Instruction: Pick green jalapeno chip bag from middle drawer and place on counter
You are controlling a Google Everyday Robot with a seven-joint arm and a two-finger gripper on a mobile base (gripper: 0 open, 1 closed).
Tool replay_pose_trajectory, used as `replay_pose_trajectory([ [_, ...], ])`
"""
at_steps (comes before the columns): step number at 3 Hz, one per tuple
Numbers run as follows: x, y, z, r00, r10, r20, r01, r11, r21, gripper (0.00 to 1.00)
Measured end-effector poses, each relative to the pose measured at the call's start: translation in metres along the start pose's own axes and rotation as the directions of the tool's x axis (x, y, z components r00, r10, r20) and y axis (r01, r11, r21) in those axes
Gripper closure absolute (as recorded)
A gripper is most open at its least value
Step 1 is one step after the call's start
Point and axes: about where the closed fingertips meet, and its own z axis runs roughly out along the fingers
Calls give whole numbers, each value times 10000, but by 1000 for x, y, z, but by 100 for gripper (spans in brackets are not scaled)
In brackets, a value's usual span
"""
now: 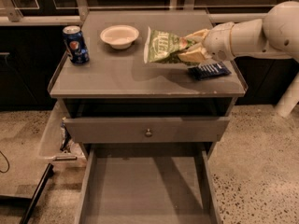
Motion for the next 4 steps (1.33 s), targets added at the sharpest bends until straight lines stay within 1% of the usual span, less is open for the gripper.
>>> replay_pose_trajectory([
  [1, 10, -7, 27, 9993, 302, -222, -309, 9990, -324, 100],
  [2, 27, -2, 47, 9961, 668, -574, -706, 9953, -670, 100],
  [3, 37, 7, 59, 9929, 830, -858, -907, 9918, -904, 100],
  [4, 37, 7, 59, 9928, 832, -859, -910, 9917, -906, 81],
])
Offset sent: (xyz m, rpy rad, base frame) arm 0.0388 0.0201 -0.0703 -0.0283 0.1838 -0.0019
